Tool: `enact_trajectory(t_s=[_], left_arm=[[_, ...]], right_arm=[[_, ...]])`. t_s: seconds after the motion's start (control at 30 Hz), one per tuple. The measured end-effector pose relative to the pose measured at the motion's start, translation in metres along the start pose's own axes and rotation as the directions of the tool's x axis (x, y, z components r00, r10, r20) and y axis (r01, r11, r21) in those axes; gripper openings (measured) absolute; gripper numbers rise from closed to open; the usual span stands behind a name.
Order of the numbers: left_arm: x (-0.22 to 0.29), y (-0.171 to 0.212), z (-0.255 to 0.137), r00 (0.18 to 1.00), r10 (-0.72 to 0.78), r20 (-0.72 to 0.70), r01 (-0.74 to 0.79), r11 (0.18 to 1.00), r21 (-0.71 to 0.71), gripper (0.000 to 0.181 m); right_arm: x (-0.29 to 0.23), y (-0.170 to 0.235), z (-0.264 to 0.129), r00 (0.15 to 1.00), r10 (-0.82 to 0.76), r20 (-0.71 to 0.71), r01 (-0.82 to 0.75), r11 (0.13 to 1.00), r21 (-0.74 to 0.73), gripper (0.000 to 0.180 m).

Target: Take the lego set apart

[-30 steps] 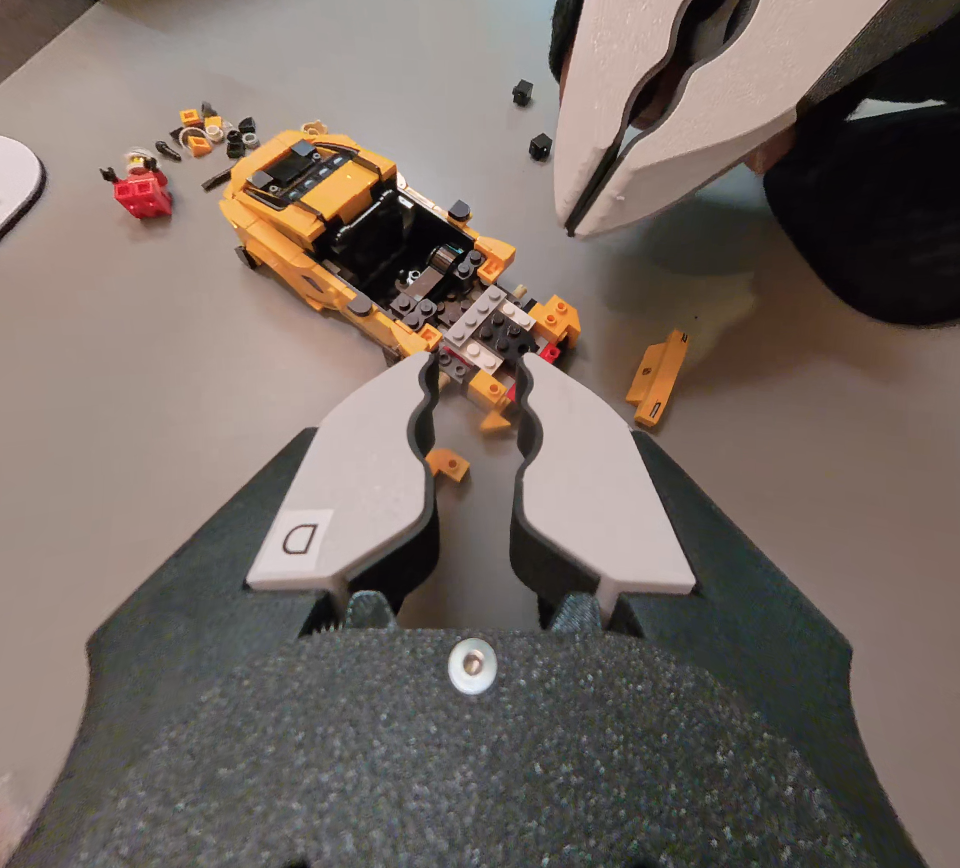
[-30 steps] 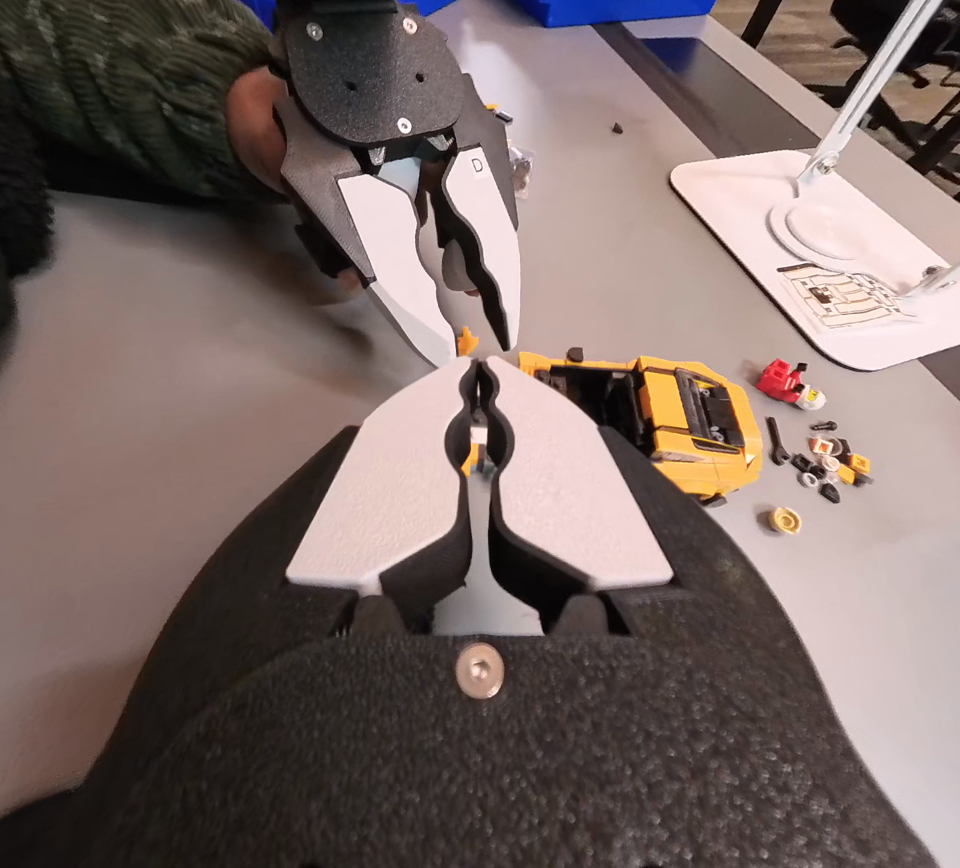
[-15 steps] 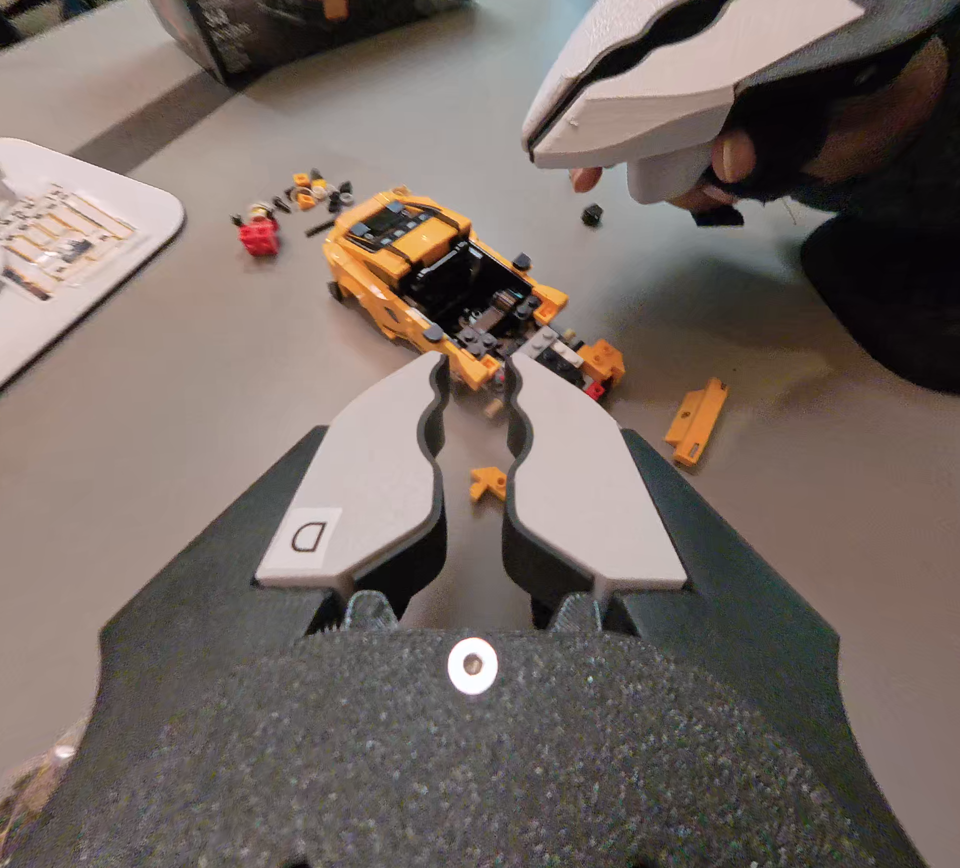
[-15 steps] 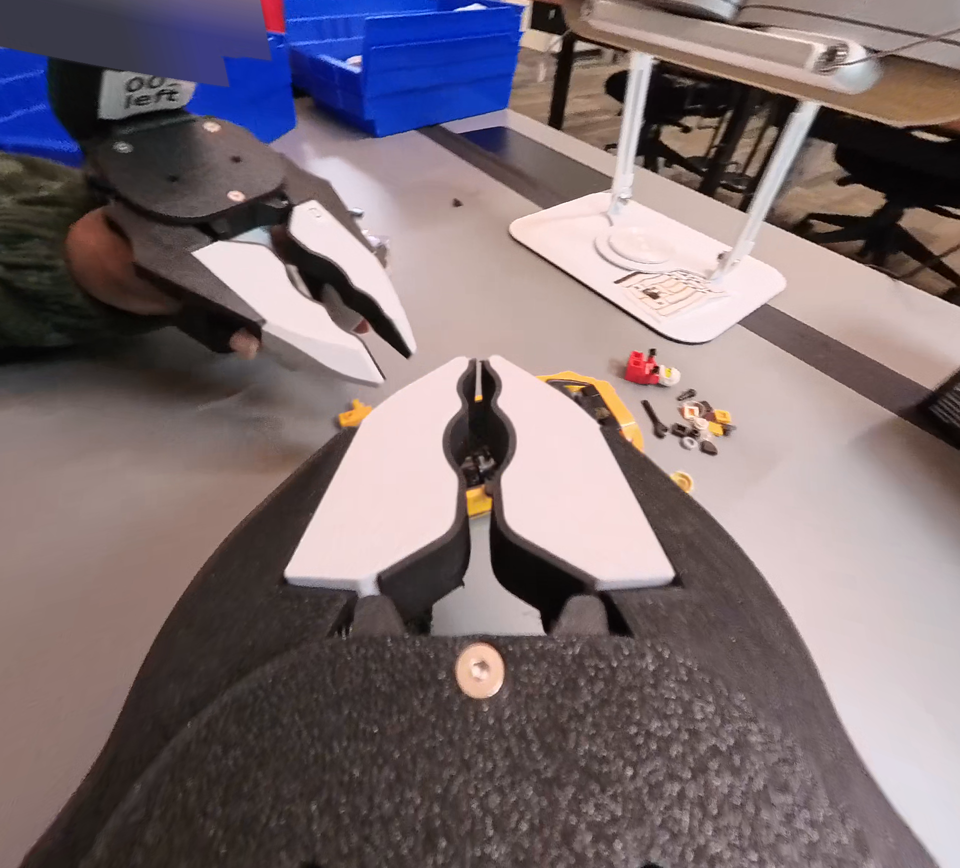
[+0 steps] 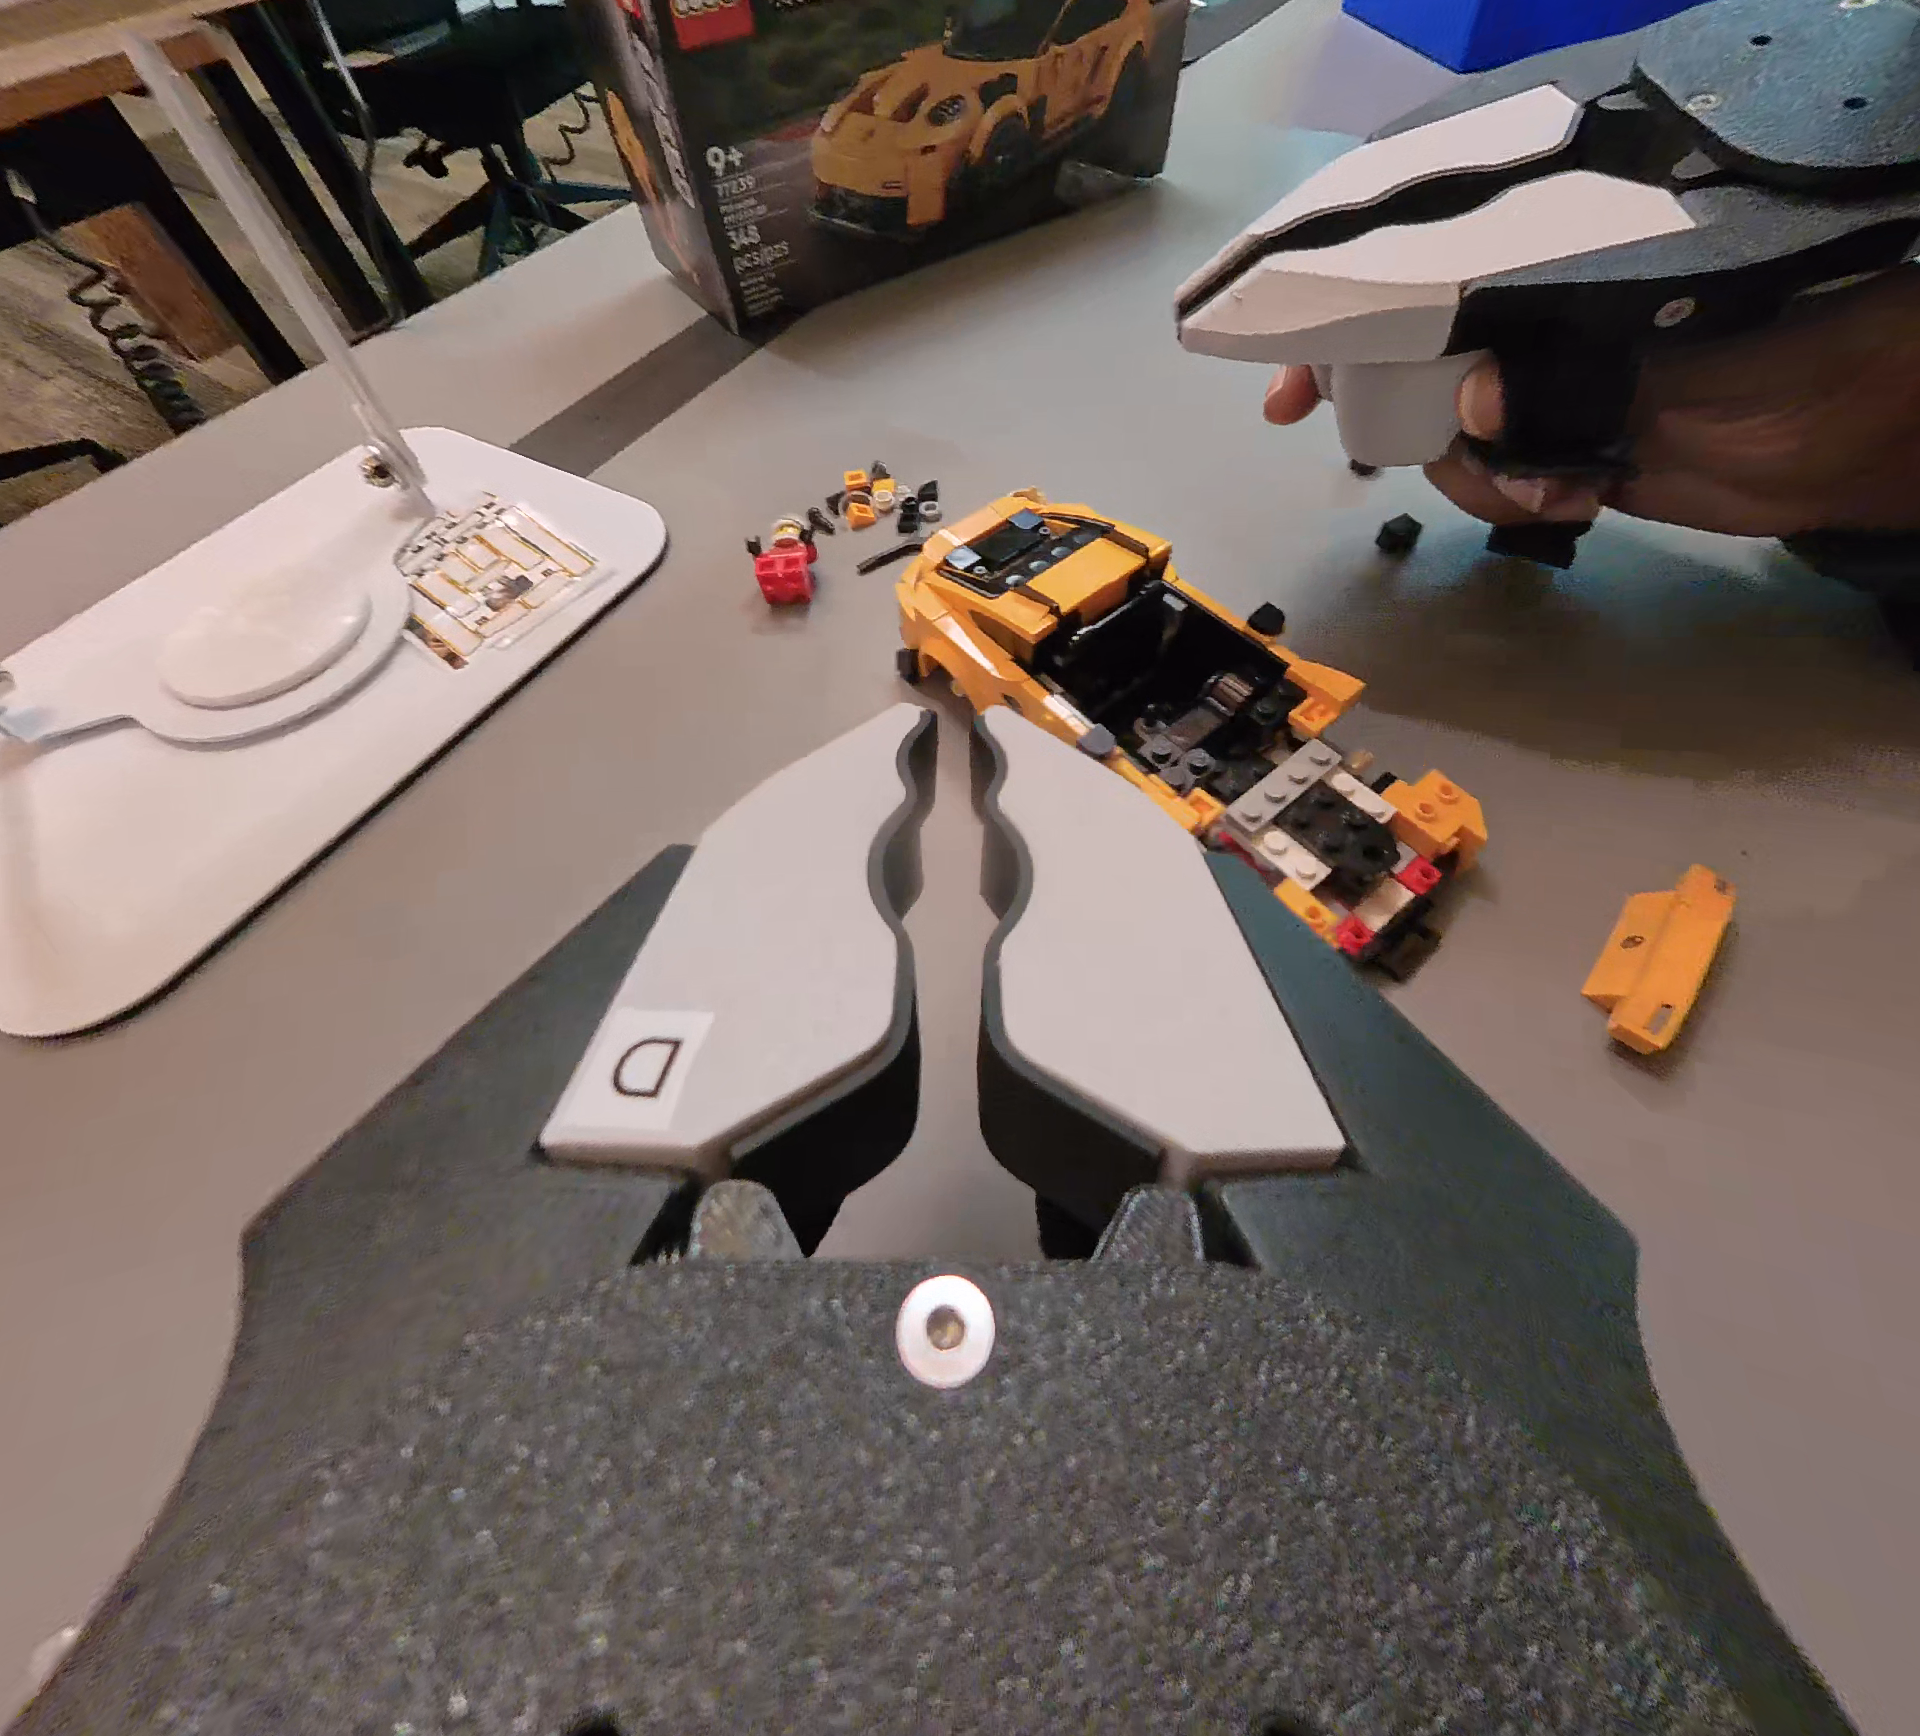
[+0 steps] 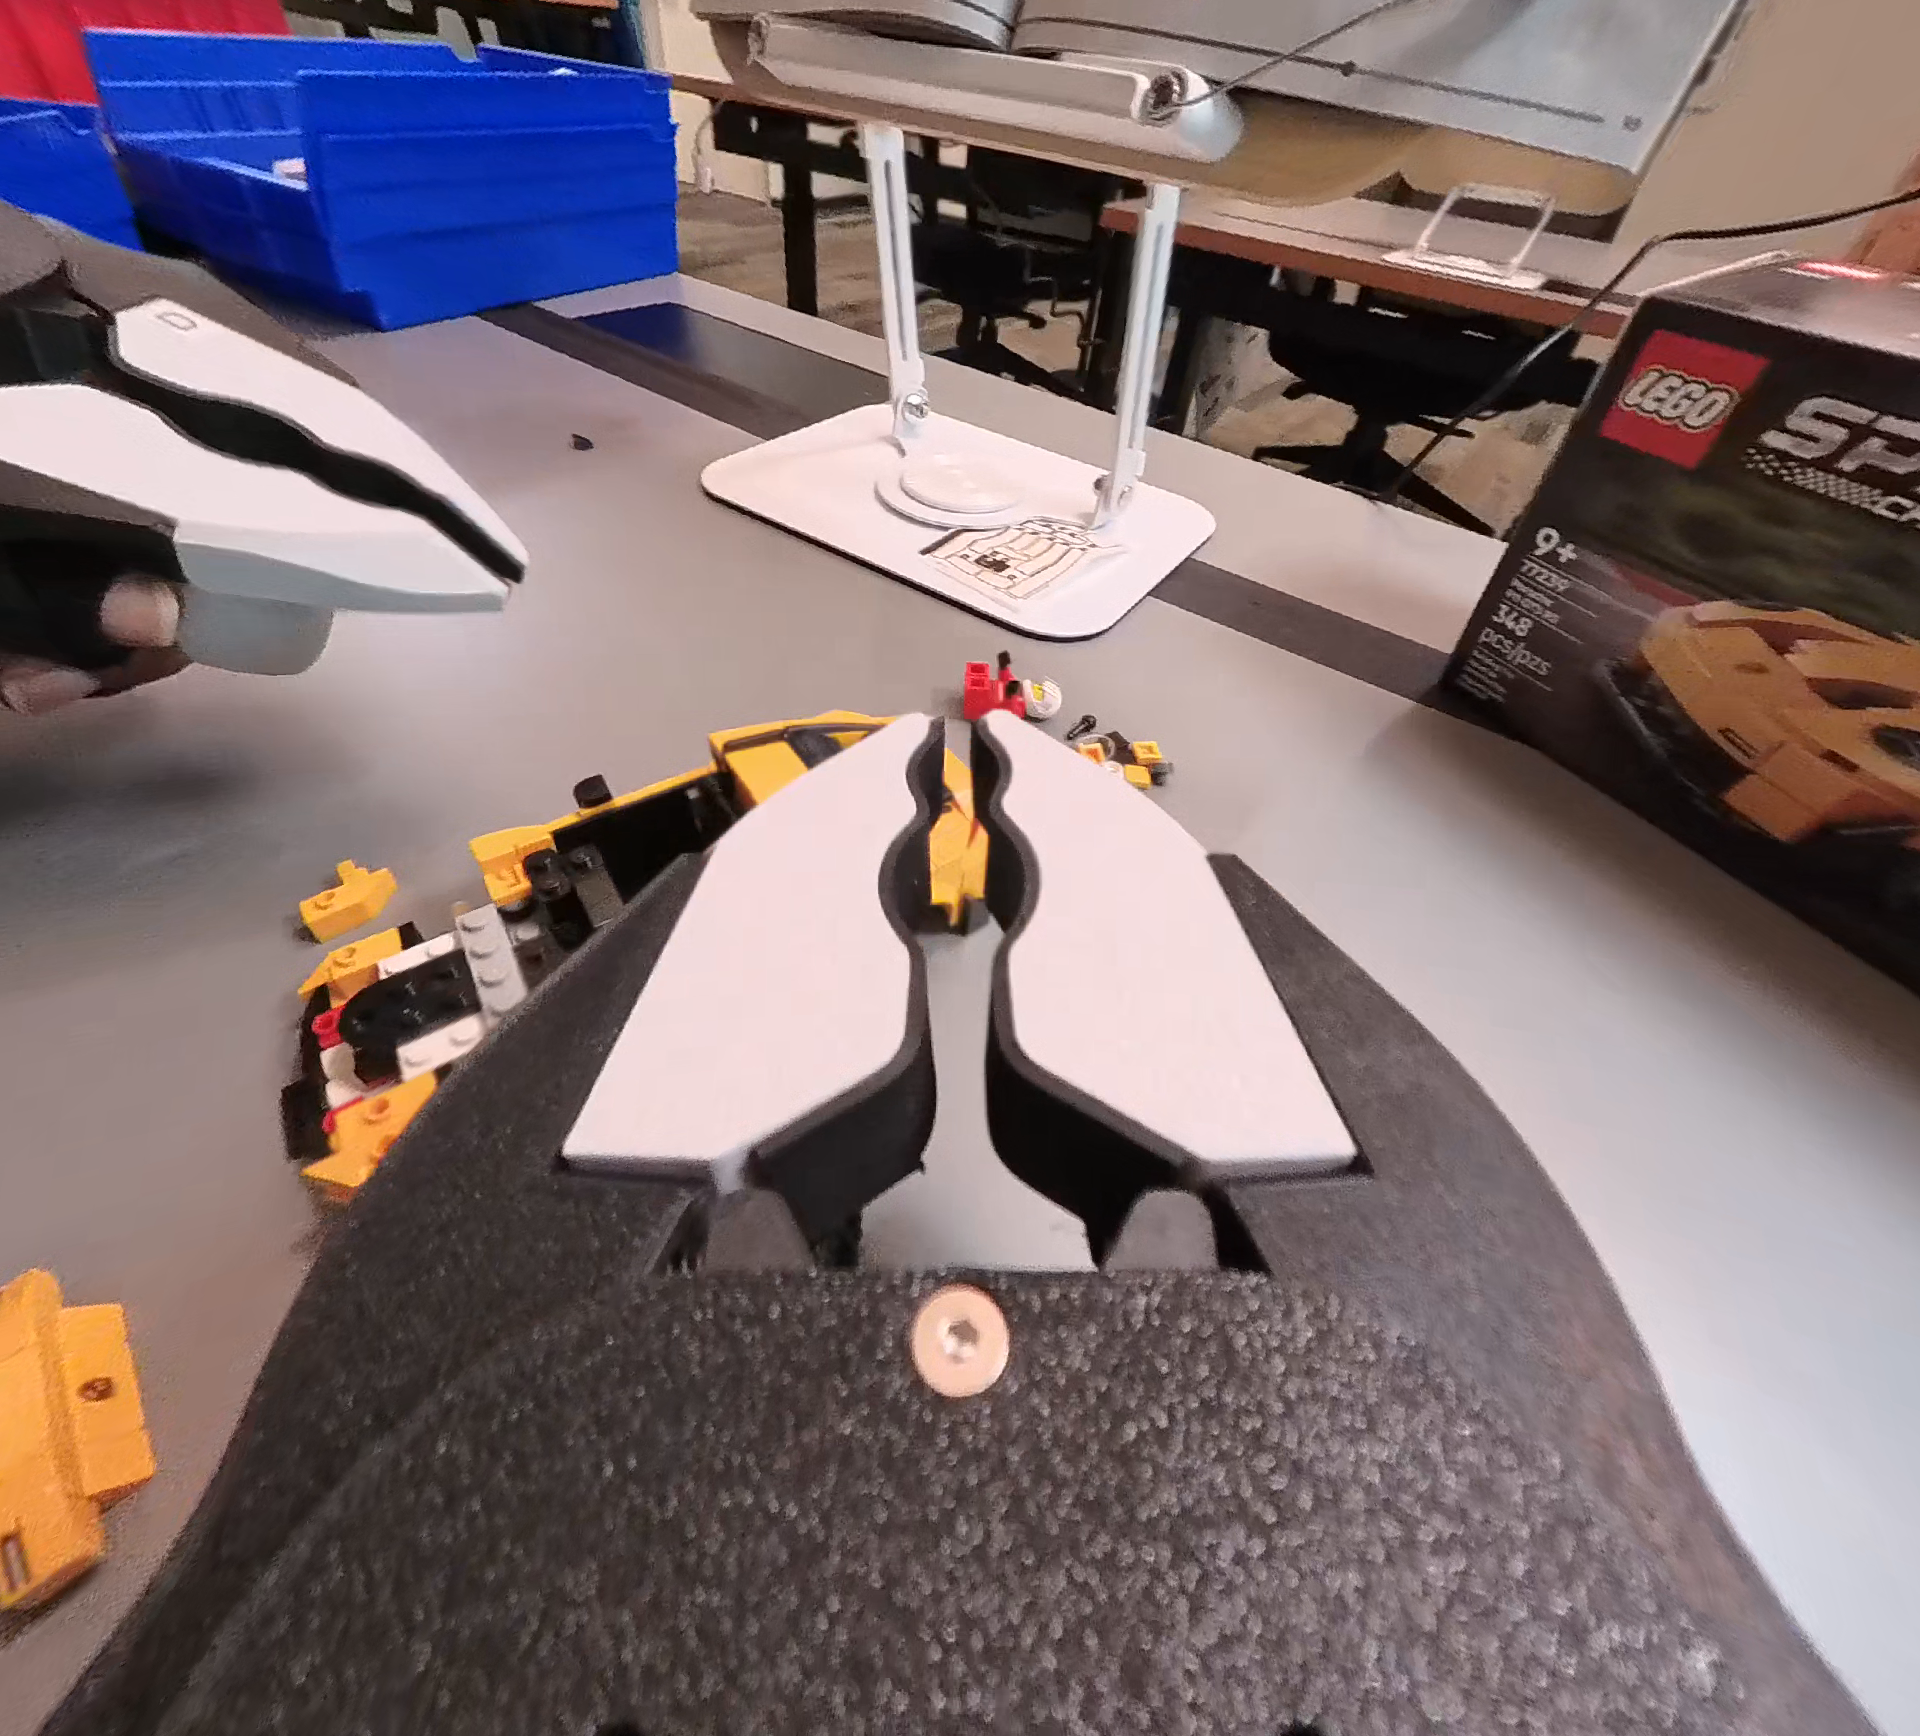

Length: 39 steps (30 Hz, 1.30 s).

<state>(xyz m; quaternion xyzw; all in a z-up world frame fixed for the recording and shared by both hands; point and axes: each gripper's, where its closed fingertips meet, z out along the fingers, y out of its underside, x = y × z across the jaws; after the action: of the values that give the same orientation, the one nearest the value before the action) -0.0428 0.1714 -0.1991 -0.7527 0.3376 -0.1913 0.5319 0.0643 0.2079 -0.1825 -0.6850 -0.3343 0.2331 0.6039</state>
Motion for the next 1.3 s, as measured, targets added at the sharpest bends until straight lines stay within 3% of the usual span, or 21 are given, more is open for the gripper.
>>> enact_trajectory(t_s=[0.33,0.47,0.57,0.63,0.8,1.0,1.13,1.3], left_arm=[[-0.033,-0.006,-0.008,0.988,0.079,0.135,-0.087,0.994,0.059,0.000],[-0.030,-0.009,-0.009,0.943,0.263,0.205,-0.278,0.960,0.043,0.000],[-0.030,-0.027,-0.017,0.857,0.414,0.307,-0.455,0.888,0.073,0.000],[-0.025,-0.040,-0.030,0.854,0.404,0.329,-0.446,0.893,0.063,0.000],[0.037,-0.071,-0.138,0.883,0.219,0.416,-0.298,0.945,0.135,0.000],[0.120,-0.022,-0.285,0.845,-0.052,0.532,-0.073,0.975,0.211,0.000],[0.160,0.044,-0.363,0.739,-0.207,0.642,0.073,0.971,0.229,0.000],[0.163,0.145,-0.452,0.498,-0.331,0.802,0.207,0.943,0.260,0.000]], right_arm=[[0.015,-0.010,0.000,0.996,0.035,-0.086,-0.031,0.999,0.045,0.004],[0.002,-0.020,-0.001,0.998,-0.005,-0.059,0.008,0.998,0.064,0.003],[-0.012,-0.028,-0.002,0.994,-0.098,-0.047,0.102,0.991,0.088,0.003],[-0.016,-0.030,-0.004,0.976,-0.197,-0.092,0.206,0.974,0.094,0.002],[-0.045,-0.066,-0.028,0.976,-0.186,-0.113,0.202,0.967,0.155,0.001],[-0.163,-0.093,-0.081,0.993,-0.054,0.104,0.034,0.981,0.190,0.002],[-0.289,-0.081,-0.105,0.925,0.030,0.379,-0.079,0.990,0.115,0.002],[-0.473,-0.053,-0.111,0.728,-0.031,0.685,-0.040,0.995,0.087,0.003]])
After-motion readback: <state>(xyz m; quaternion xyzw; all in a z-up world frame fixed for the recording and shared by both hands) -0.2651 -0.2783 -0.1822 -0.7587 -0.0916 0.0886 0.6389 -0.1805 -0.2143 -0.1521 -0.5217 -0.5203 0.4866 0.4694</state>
